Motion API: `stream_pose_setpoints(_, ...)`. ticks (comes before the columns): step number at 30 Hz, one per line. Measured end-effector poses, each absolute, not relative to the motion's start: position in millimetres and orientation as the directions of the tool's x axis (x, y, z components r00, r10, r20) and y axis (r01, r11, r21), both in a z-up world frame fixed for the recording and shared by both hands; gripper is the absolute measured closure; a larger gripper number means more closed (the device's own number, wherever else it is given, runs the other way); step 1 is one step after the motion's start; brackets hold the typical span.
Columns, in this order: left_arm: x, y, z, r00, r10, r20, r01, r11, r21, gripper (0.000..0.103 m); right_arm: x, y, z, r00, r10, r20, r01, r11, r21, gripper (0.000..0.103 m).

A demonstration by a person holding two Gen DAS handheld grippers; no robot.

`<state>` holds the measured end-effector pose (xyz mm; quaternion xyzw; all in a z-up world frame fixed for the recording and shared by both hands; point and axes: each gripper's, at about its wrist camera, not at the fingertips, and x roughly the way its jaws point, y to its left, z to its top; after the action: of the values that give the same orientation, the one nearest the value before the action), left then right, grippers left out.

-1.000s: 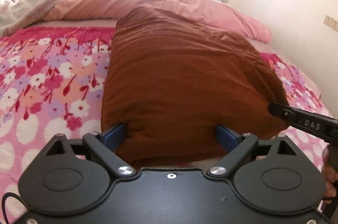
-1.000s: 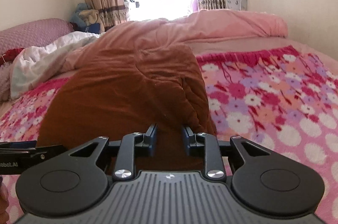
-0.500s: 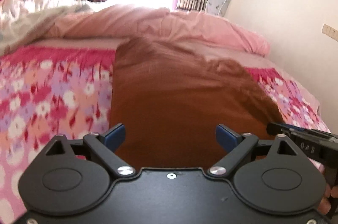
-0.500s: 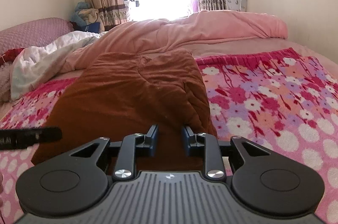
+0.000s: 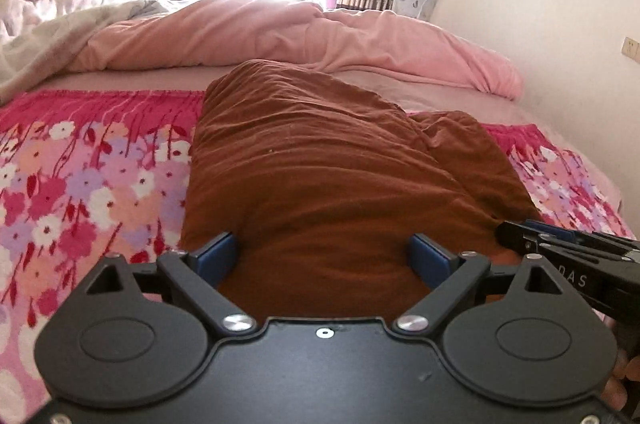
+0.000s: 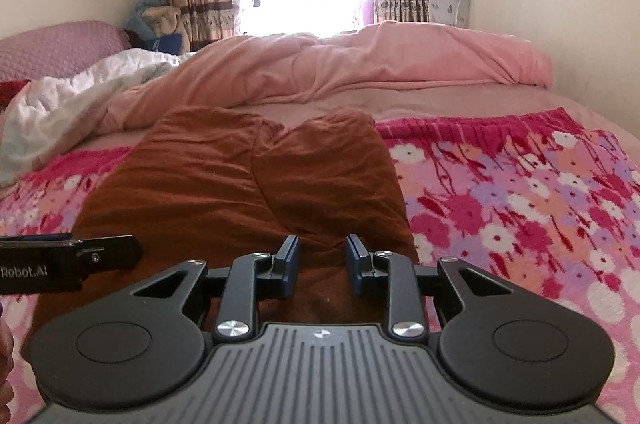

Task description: Fold large clothes

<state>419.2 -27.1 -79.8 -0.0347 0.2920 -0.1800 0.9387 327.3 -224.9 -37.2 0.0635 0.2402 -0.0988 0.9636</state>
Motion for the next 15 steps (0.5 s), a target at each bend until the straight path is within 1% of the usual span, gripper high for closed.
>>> stream_pose_setpoints(5, 426.6, -24.5, -63.1, 0.773, -0.364, -0.520, 0.330, 0.930, -0.161, 0.010, 328.0, -220.3, -30.1, 0.870, -0.162, -0.465, 0.201, 0.979, 0.034, 0.070)
stream_pose_setpoints(10, 465.0, -21.7, -42.2, 0.770, -0.369, -0.520, 0.322, 0.929, -0.183, 0.010, 350.3, -233.4, 3.2, 0.890, -0.115, -0.441, 0.171, 0.981, 0.088, 0.069)
stream_pose_setpoints(11, 473.8, -21.5, -40.4, 0.767, -0.371, -0.523, 0.319, 0.928, -0.191, 0.010, 358.1, -235.9, 6.5, 0.889, -0.113, -0.444, 0.169, 0.982, 0.088, 0.069)
stream_pose_setpoints(15, 501.3, -26.9, -37.5, 0.768, -0.357, -0.532, 0.312, 0.934, -0.175, 0.010, 400.3, -249.7, 11.5, 0.861, -0.084, -0.502, 0.148, 0.985, 0.089, 0.069)
